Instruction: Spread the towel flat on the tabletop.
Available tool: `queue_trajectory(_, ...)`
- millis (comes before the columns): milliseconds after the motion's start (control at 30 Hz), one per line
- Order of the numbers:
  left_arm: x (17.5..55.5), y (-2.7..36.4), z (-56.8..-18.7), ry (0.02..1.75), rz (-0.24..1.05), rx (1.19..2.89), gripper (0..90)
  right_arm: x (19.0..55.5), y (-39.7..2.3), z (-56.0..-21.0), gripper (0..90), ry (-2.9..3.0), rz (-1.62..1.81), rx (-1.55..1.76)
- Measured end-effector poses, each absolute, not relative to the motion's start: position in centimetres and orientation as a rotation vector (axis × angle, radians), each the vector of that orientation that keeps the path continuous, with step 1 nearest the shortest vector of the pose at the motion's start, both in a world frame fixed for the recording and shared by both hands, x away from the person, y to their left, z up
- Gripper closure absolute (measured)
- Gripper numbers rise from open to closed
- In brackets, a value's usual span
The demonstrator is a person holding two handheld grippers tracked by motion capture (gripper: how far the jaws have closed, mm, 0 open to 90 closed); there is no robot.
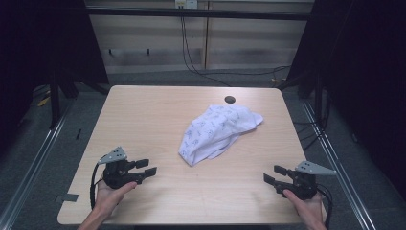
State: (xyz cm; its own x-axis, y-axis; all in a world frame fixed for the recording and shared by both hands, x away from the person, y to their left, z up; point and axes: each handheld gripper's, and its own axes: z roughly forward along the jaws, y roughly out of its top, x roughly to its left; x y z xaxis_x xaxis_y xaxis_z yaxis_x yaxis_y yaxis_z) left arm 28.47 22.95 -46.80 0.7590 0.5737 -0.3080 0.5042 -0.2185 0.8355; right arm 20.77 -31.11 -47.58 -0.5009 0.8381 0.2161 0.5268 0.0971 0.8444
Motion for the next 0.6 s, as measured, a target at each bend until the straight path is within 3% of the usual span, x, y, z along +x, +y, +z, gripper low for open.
queue_trajectory(100,28.4,23.0,-46.8,0.807,0.065,1.866,56.9,21.2,-31.0,-47.8,42.5,2.102,1.348,1.344)
queue_trajectory(333,28.8,22.3,-46.9,0.809,0.09,1.879,67.2,22.3,-31.2,-48.5,45.1,2.126,1.323,1.36)
queue_trajectory(467,29.8,21.5,-46.9,0.804,0.101,1.882,67.3,22.2,-30.8,-48.2,44.7,2.115,1.343,1.352)
queue_trajectory(600,31.7,19.8,-47.0,0.78,0.066,1.9,58.6,22.3,-30.3,-48.3,44.1,2.136,1.335,1.351)
